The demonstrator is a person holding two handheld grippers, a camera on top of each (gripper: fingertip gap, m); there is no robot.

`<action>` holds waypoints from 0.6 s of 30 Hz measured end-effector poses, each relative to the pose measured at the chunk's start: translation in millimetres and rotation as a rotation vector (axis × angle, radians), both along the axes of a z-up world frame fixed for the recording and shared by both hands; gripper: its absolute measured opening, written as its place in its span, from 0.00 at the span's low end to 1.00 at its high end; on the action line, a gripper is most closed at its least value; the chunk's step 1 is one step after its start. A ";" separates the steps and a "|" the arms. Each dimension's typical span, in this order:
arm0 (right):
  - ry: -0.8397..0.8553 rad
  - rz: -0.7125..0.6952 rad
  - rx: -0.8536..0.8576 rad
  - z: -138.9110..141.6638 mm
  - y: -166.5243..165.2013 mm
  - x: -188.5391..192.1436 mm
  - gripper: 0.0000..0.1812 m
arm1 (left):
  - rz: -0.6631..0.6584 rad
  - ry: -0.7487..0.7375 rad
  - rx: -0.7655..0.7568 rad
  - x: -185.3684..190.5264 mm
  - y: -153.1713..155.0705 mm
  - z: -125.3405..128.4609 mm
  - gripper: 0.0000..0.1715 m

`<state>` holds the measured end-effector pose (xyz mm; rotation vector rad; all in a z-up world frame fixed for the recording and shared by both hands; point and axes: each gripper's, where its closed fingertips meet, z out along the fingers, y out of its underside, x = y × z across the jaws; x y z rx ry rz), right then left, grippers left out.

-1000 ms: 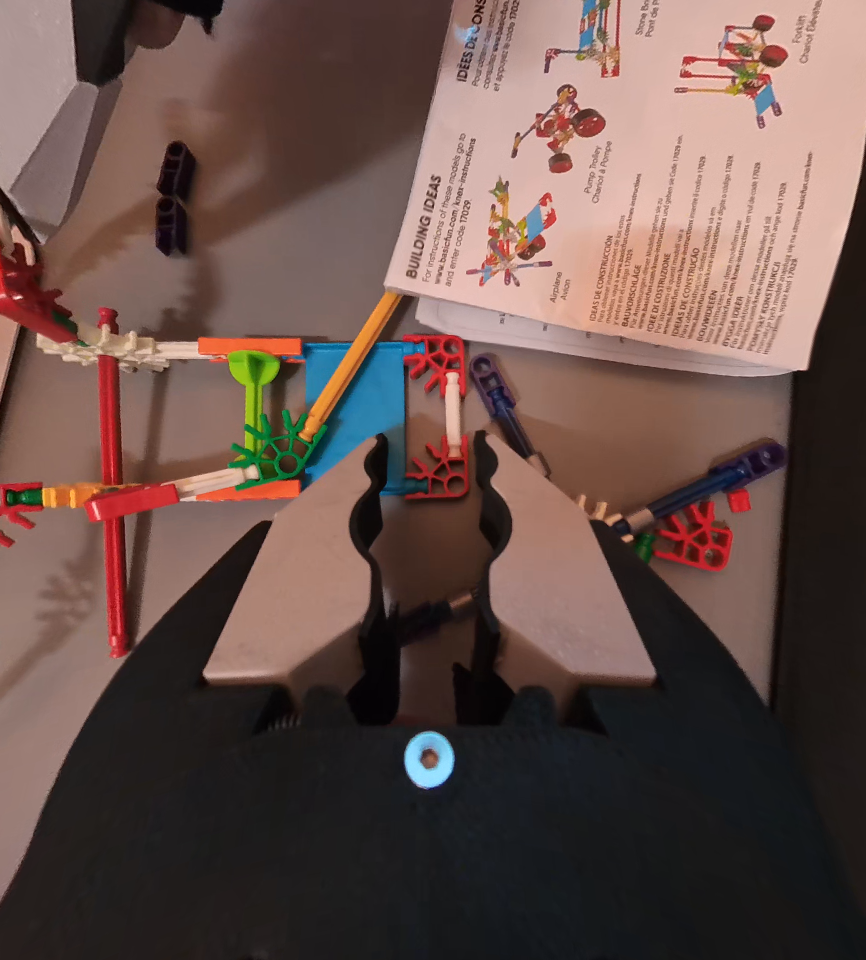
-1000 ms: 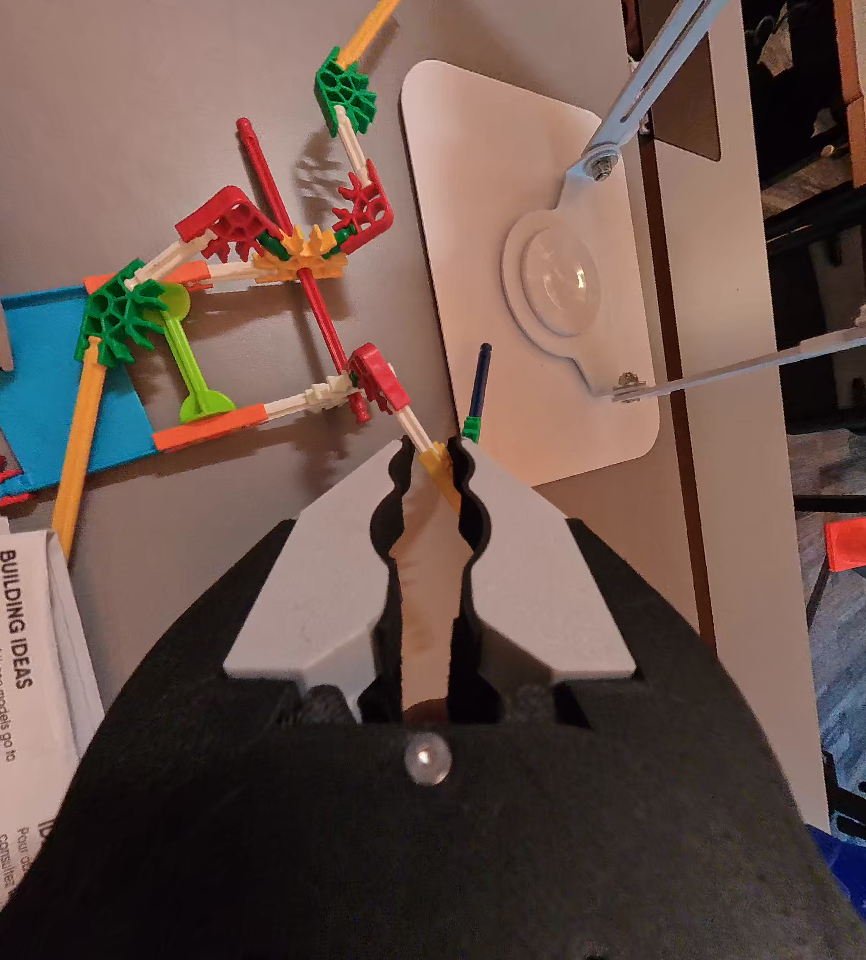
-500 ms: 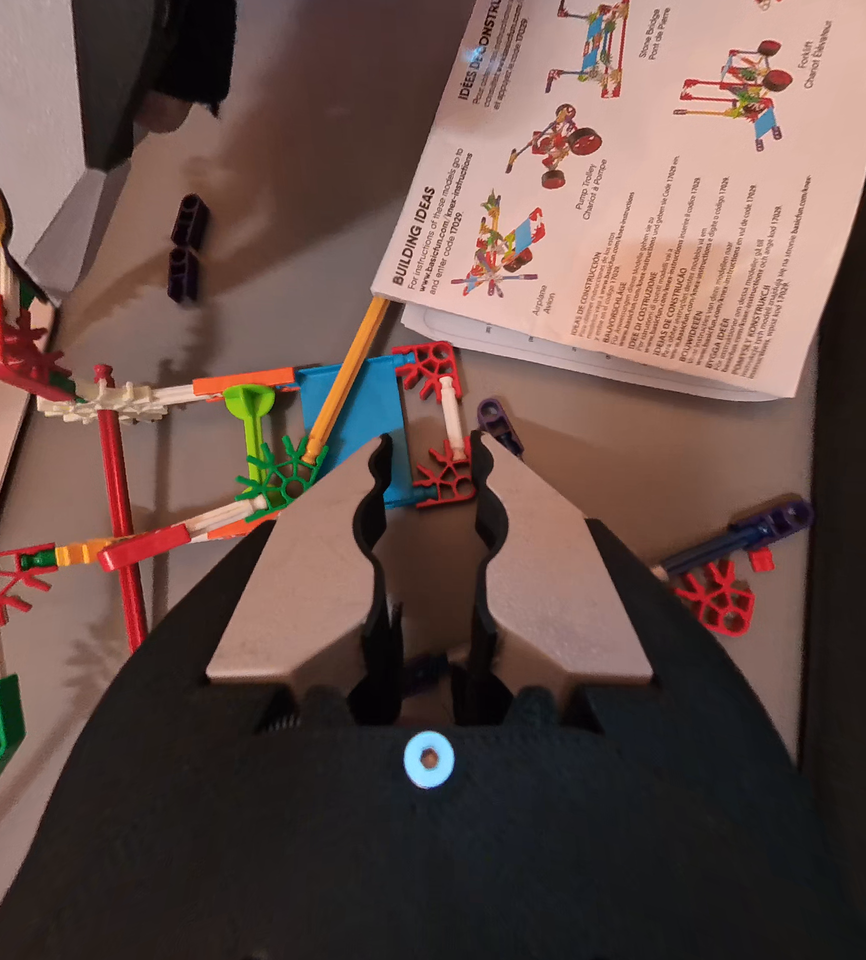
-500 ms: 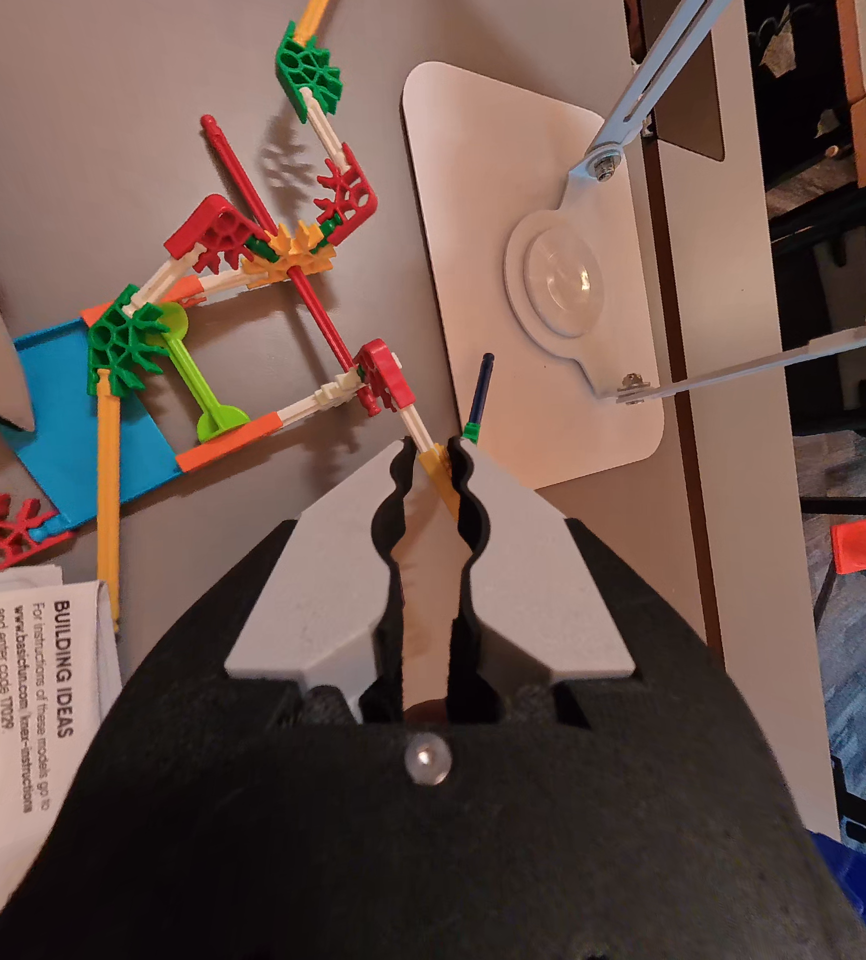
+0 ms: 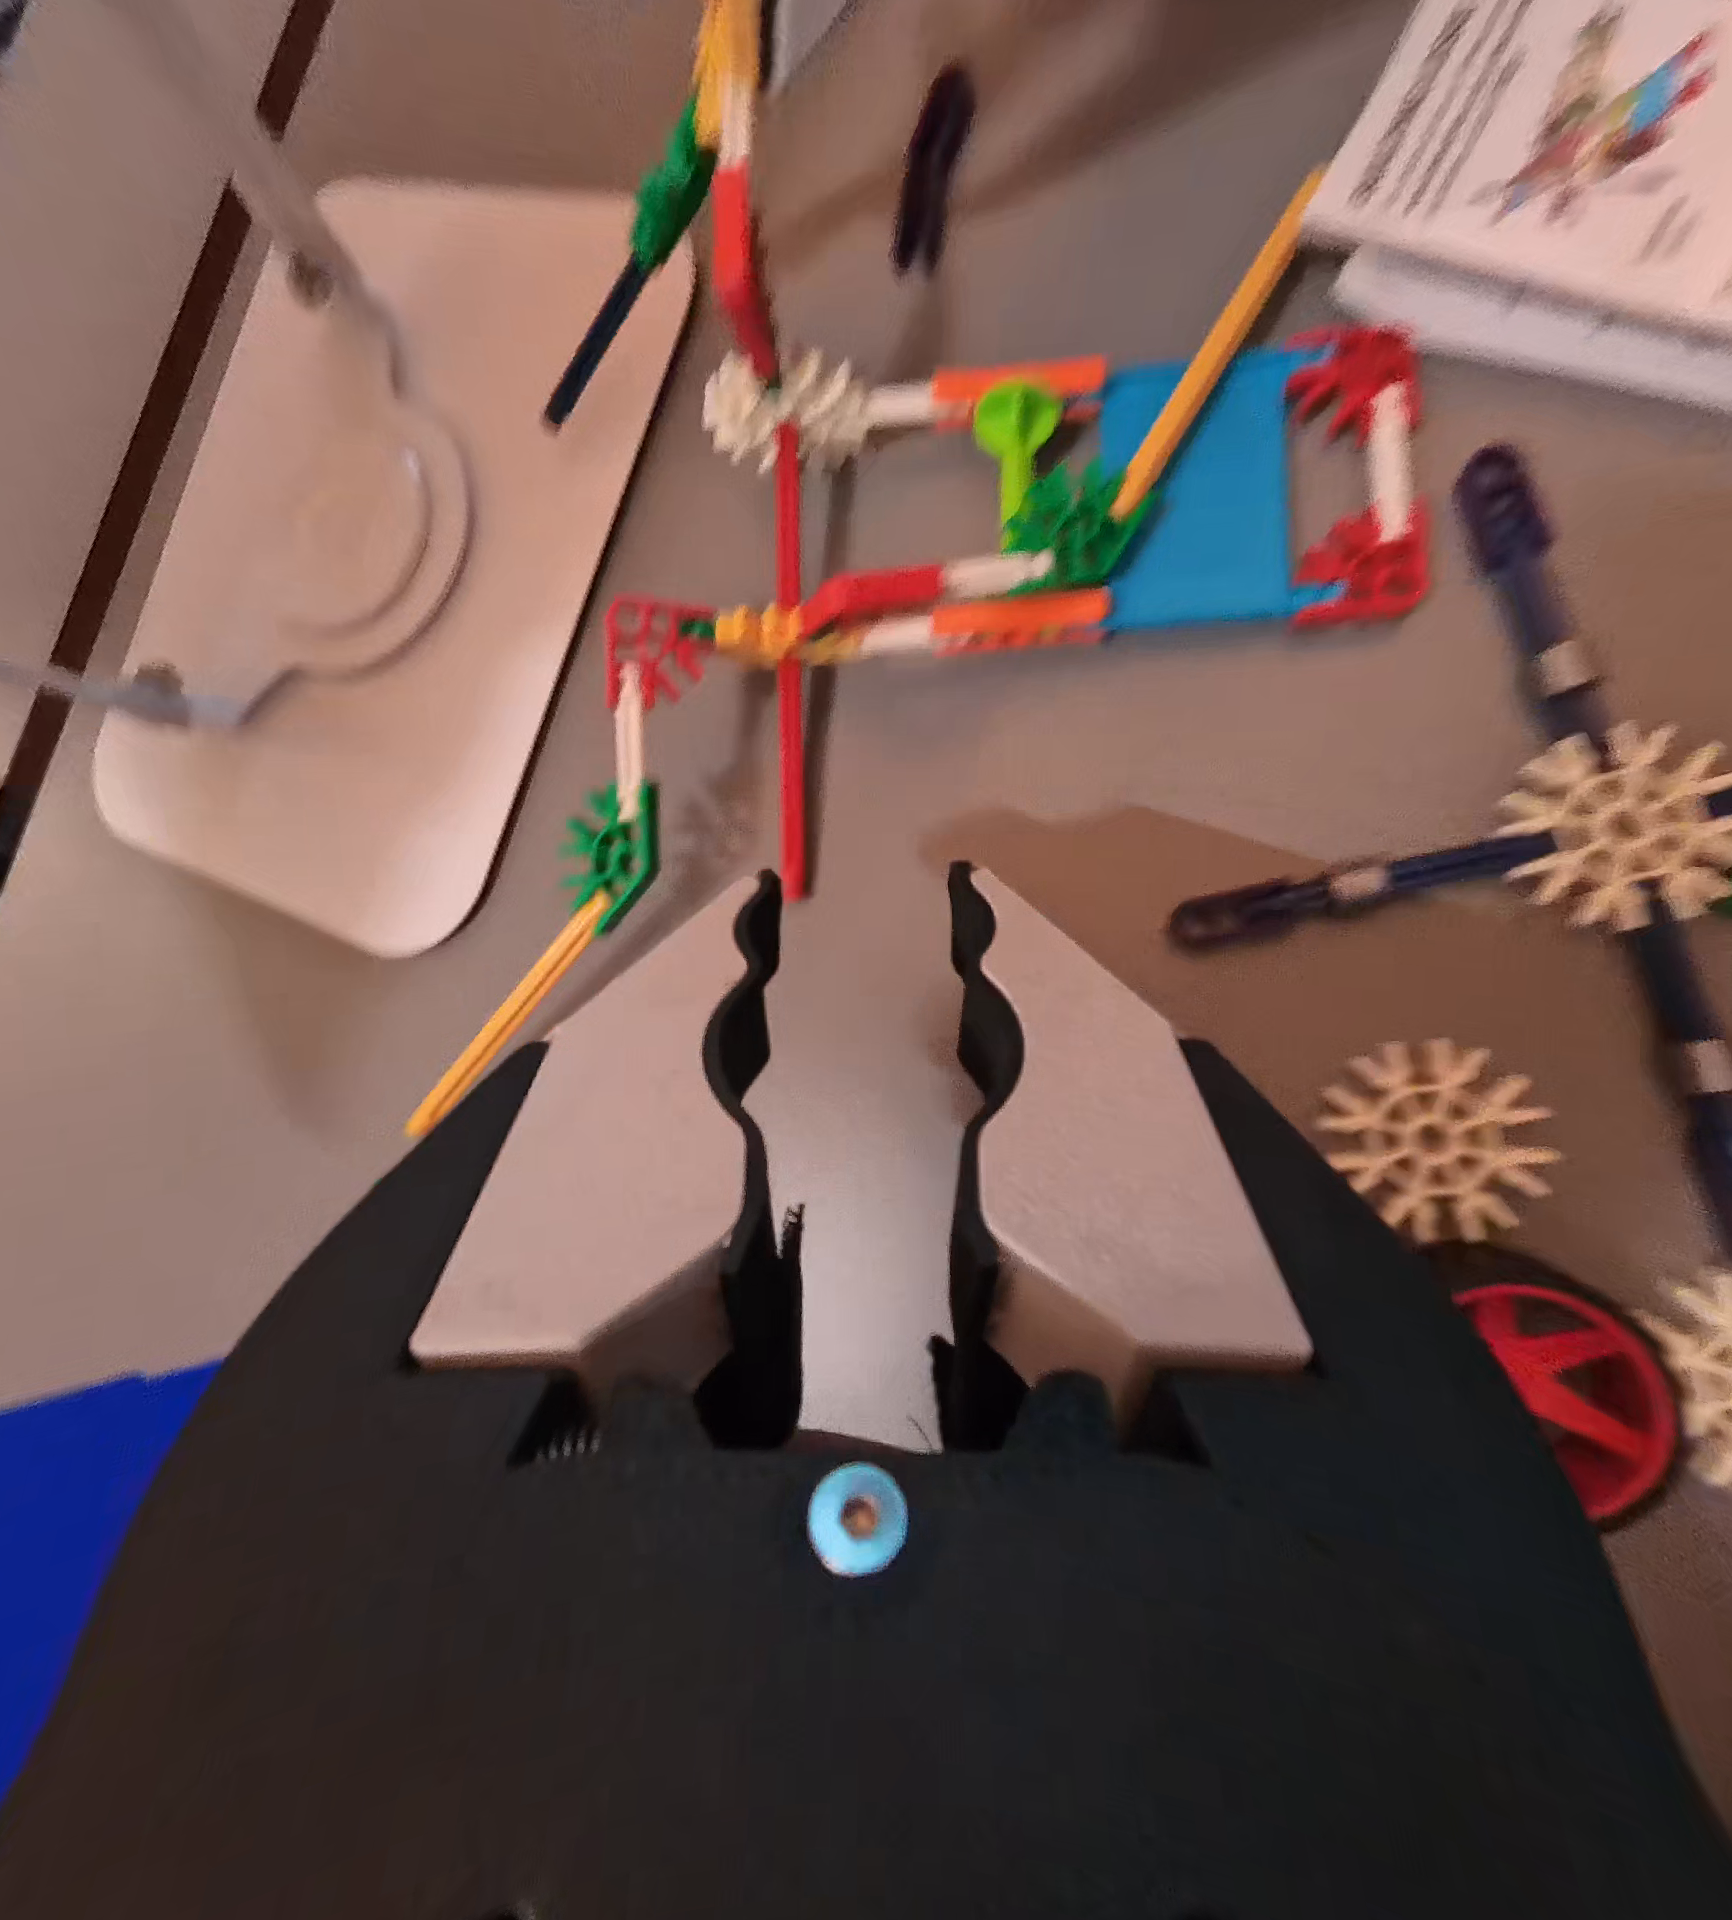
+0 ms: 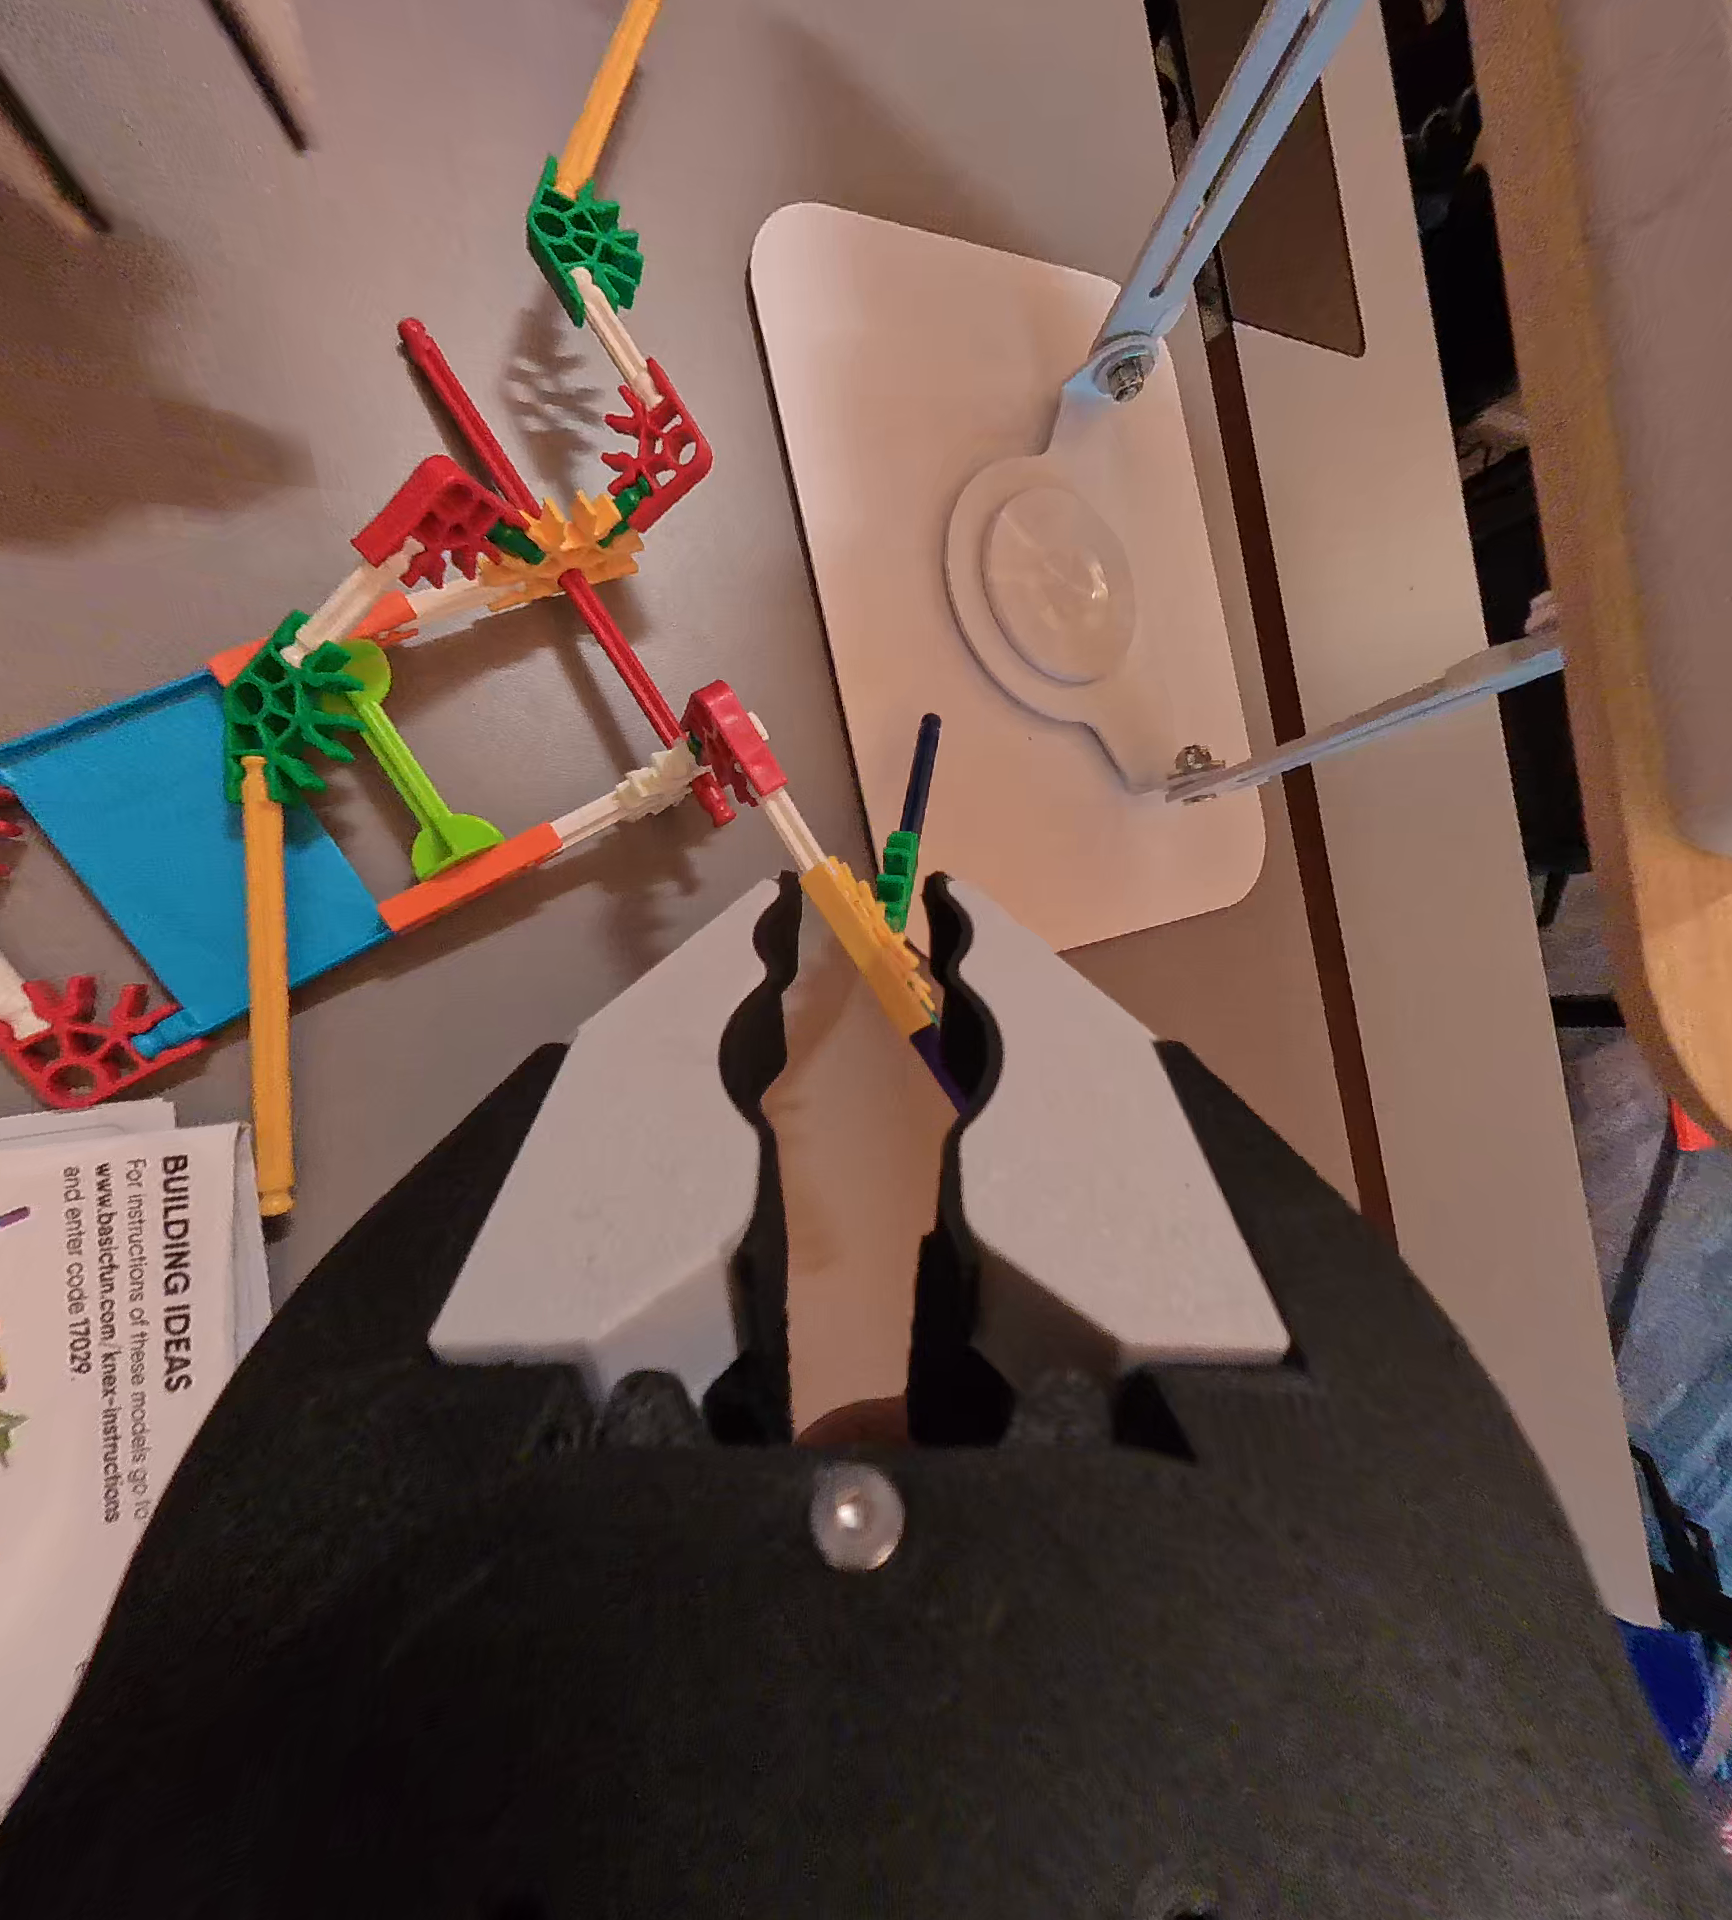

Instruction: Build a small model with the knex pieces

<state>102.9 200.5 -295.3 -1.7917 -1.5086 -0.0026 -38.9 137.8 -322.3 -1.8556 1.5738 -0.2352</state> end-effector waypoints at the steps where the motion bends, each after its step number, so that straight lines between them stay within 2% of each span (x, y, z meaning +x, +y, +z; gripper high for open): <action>1: -0.002 0.003 -0.002 -0.2 -0.5 0.2 0.11 | 0.035 0.021 0.014 -7.6 7.9 -3.6 0.17; 7: -0.039 0.009 -0.036 -12.2 -3.0 2.2 0.12 | 0.064 0.080 -0.004 -5.1 20.8 -33.7 0.17; 14: -0.025 -0.011 -0.006 -20.7 6.5 -1.3 0.07 | 0.050 0.052 0.004 12.4 19.5 -37.9 0.03; 18: -0.012 -0.030 0.054 -20.5 14.7 -5.4 0.08 | 0.022 0.046 -0.003 20.6 11.4 -38.1 0.03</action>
